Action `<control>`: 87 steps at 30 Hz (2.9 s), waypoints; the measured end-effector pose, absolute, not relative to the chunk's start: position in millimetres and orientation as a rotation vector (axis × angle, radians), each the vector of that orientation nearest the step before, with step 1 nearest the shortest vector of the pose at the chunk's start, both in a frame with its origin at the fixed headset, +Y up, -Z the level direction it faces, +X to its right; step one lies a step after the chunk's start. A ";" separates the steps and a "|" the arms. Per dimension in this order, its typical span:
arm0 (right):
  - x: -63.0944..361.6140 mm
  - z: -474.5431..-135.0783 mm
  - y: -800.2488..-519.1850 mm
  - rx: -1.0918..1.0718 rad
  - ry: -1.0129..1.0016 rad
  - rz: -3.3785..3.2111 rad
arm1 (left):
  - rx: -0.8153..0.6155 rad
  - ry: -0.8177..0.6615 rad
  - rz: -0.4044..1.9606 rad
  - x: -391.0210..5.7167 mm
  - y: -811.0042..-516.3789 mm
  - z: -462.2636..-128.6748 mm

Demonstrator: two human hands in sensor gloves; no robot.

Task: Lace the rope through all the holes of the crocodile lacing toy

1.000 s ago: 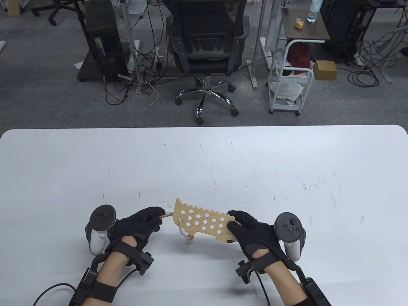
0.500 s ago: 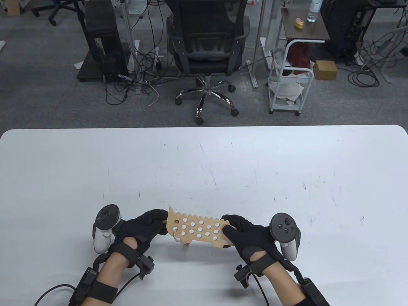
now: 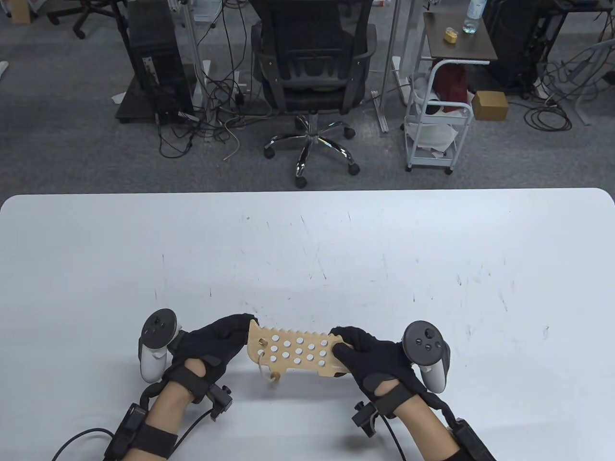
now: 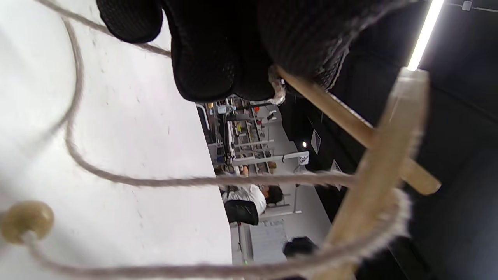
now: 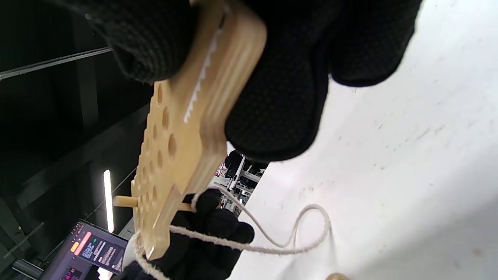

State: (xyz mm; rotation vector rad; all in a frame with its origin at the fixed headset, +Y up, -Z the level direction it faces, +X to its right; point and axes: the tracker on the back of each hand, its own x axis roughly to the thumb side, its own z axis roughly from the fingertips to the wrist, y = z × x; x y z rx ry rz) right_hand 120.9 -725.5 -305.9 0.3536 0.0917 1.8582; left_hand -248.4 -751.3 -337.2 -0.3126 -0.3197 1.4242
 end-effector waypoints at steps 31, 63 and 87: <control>121.5 -303.5 -722.8 0.338 -0.008 1.869 | -0.401 -0.386 1.635 -234.2 -754.5 -328.0; 138.4 -302.9 -718.1 0.201 -0.157 1.890 | -0.110 -0.281 0.989 -228.3 -725.0 -311.6; 129.5 -298.4 -718.5 0.246 -0.145 1.894 | -0.221 -0.265 0.925 -212.7 -731.6 -308.8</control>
